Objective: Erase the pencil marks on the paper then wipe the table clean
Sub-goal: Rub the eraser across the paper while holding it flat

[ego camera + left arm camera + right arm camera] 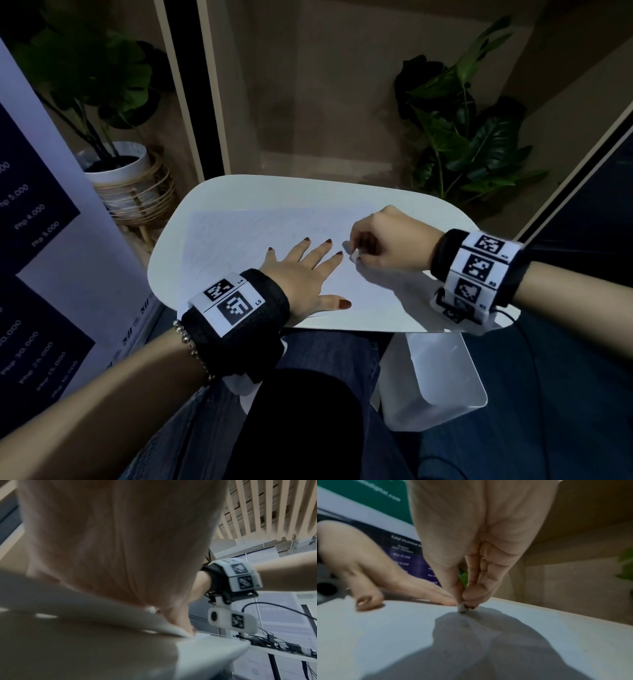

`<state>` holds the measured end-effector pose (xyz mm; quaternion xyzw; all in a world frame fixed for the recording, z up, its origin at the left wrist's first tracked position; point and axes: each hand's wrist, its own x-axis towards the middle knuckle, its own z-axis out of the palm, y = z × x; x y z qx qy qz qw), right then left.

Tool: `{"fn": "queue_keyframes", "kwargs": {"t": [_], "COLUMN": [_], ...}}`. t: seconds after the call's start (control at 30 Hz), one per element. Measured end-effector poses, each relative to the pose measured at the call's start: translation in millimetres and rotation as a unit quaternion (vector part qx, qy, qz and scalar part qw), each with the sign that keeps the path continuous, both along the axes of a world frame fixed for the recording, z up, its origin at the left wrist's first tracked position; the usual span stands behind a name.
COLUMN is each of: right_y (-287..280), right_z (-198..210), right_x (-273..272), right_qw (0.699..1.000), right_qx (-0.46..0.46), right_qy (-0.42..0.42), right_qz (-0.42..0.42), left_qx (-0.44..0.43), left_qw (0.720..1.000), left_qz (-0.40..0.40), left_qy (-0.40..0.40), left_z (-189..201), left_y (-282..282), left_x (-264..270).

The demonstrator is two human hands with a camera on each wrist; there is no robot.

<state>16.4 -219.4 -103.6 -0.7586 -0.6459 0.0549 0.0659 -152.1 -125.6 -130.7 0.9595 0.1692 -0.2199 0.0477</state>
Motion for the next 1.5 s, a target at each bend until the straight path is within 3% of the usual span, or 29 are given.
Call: {"fn": "queue_keyframes", "kwargs": {"t": [0.17,0.33,0.53,0.7,0.9,1.13,1.37,1.5], "right_y": [-9.1,-1.5,-8.6,2.5,-4.1,9.7,3.3,13.6], "right_z": [-2.1,-0.3,-3.2,-2.2,-1.7,-5.1,-3.8,-5.0], "right_x": [-32.0,-9.5,-31.8,-5.9,-26.4,1.6,-17.6,-2.1], "right_qw": [0.993,1.0,0.996,0.999,0.994,0.999,0.994,1.0], "right_qx": [-0.018,0.002,-0.008,0.013,-0.021,0.013,-0.023,0.012], "right_qy": [0.085,0.007,0.067,-0.001,0.083,0.006,0.08,0.021], "right_qz": [0.079,-0.005,0.065,-0.036,0.066,-0.031,0.064,0.0], "left_qx": [0.005,0.009,0.006,0.01,-0.003,0.007,-0.004,0.004], "left_qw": [1.0,1.0,1.0,1.0,1.0,1.0,1.0,1.0], "left_qz": [-0.001,0.016,0.017,0.014,0.013,0.009,0.011,0.011], "left_qy": [-0.001,-0.011,-0.011,-0.005,-0.014,-0.006,-0.01,-0.003], "left_z": [-0.7,-2.3,-2.7,0.4,-2.6,-0.3,-4.4,-1.2], "left_y": [1.4,1.0,2.5,-0.5,3.3,2.2,5.7,3.0], "left_x": [0.5,-1.3,0.1,-1.7,-0.9,-1.5,0.4,-1.1]}}
